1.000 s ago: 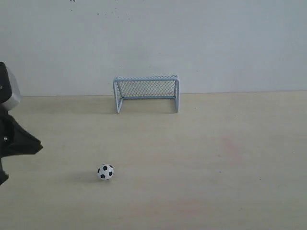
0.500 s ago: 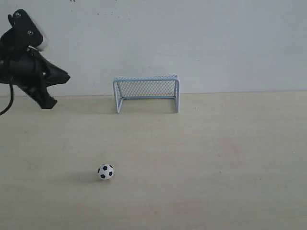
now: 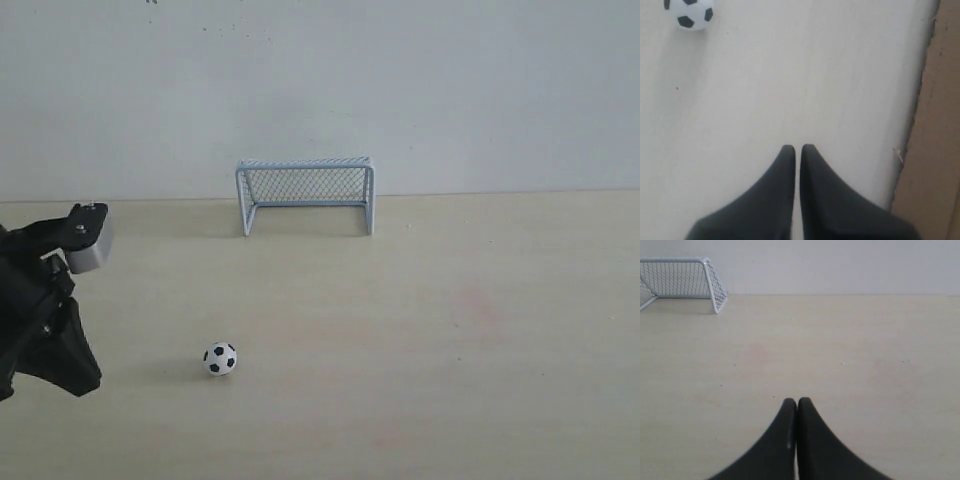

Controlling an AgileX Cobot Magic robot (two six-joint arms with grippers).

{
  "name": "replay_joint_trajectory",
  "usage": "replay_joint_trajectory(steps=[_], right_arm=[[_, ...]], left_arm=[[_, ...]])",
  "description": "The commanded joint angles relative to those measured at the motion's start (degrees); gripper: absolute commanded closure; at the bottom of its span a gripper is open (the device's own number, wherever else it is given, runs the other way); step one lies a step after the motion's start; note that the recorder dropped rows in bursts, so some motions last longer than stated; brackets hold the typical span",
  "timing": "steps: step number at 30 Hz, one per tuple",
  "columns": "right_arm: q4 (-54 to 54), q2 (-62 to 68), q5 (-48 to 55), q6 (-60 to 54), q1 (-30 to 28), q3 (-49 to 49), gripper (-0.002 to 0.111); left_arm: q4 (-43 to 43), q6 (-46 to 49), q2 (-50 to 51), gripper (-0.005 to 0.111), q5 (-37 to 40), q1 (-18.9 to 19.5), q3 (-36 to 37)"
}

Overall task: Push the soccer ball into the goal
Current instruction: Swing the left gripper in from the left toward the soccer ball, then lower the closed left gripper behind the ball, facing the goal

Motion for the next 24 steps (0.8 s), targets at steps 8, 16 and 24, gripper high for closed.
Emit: replay_joint_trajectory(steps=[8,16,24], right_arm=[[0.0,-0.3,-0.2,-0.1,0.1,0.0,0.108],[0.0,-0.3,-0.2,0.0,0.1,0.0,0.108],[0.0,-0.3,-0.2,0.0,0.1,0.0,0.108]], left_arm=[[23.2,-22.4,-0.2,0.102,-9.5,-16.3,1.8],[28.7,-27.7,0.0,0.102,-11.1,-16.3,1.7],[28.7,-27.7,0.0,0.102,-16.6,-16.3,1.7]])
